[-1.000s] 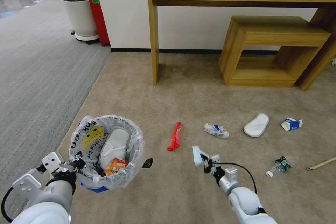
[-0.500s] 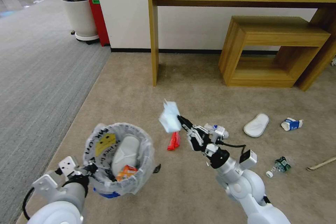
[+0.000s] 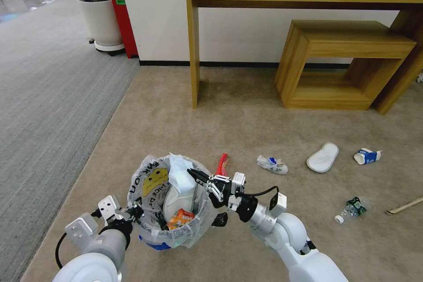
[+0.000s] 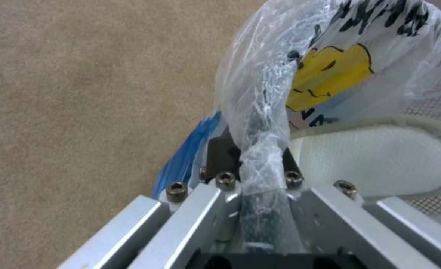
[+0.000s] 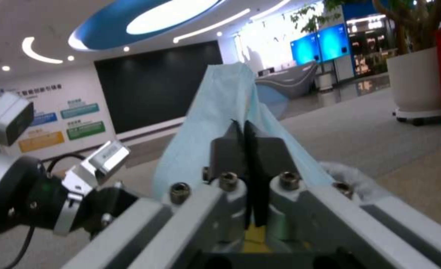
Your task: Pick up the trash bin and place the garbage on the floor into it.
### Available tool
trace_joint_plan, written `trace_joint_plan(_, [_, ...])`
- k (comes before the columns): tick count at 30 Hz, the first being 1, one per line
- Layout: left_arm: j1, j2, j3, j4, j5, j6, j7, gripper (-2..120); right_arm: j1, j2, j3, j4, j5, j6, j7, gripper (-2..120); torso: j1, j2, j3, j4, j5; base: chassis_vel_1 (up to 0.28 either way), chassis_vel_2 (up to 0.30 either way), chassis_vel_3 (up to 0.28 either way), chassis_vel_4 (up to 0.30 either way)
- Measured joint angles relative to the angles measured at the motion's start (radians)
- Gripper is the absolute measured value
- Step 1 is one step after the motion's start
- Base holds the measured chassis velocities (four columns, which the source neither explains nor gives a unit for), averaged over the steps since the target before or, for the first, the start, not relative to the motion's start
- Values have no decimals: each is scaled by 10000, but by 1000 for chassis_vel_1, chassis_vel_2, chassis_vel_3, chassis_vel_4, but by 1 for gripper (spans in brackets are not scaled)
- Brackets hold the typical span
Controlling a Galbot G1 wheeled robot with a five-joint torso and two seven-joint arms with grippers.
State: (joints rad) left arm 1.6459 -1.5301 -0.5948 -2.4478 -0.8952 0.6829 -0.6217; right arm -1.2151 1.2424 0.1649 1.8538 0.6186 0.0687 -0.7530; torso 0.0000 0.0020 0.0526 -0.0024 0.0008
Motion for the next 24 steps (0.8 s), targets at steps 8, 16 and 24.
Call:
trace_joint_plan(8, [-15,34,-159,-48,-74,23,24,0,-342,-137,515,101,-283,-106,-255,32,0,0,0,-1,-1,0,0,0,0])
trace_joint_plan(16, [-154,128,-642,0,-147,24,29,0,-784,126,1520,563,-417,516,1747,60,0,0,0,1,0,0,0,0,0])
trace_joint_plan(24, [-464,318,-1416,326,464,-139,43,0,-1559,485,3769,1206,-1992,1248,5472,86,0,0,0,-1,0,0,0,0,0])
